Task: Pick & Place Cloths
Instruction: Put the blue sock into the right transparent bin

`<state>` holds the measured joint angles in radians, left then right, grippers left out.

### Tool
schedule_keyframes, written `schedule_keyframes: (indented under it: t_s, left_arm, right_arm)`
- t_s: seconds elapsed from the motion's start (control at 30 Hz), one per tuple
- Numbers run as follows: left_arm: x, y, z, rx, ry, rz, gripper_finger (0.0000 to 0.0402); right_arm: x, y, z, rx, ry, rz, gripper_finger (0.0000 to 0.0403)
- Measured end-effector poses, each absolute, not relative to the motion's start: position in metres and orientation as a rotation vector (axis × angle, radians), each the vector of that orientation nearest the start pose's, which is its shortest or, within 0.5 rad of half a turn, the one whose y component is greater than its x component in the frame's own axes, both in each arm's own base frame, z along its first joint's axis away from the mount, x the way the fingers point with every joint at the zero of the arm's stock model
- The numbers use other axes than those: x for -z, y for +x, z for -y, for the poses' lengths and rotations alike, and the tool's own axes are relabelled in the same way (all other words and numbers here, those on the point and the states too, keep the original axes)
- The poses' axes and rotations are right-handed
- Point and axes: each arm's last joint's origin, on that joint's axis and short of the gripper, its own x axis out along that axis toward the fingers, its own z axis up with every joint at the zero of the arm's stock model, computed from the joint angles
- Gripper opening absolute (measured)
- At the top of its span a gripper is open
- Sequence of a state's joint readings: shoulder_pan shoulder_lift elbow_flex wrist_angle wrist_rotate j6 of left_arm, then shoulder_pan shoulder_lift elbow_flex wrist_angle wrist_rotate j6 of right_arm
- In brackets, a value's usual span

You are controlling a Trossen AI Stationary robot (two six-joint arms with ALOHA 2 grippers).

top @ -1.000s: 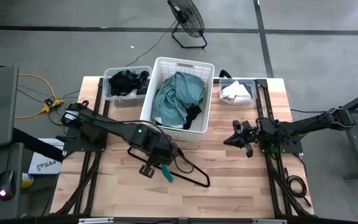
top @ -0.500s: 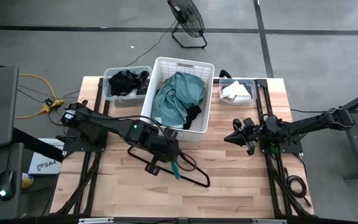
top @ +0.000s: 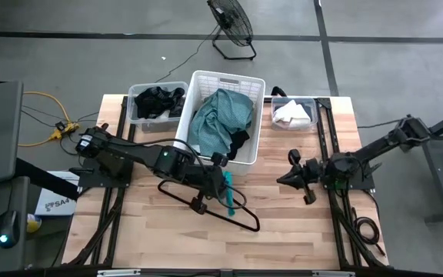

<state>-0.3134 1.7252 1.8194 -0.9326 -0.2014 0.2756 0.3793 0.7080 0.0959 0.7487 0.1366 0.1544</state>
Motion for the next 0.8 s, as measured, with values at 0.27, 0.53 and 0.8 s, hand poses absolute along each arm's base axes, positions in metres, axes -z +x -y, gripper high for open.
schedule_keyframes:
  t_s: [0.27,0.53,0.8]
  left_arm:
    - [-0.379,0.351,0.107,0.213,0.479,-0.742,0.0000]
    - [-0.380,0.351,0.107,0.197,0.484,-0.738,0.0000]
    - [-0.380,0.352,0.107,0.194,0.482,-0.727,0.0000]
  right_arm:
    - [-0.222,0.177,-0.076,-0.186,-0.106,0.091,0.0048]
    - [-0.230,0.218,-0.094,-0.168,-0.238,0.038,0.0193]
    - [-0.229,0.249,-0.103,-0.105,-0.307,-0.006,0.0315]
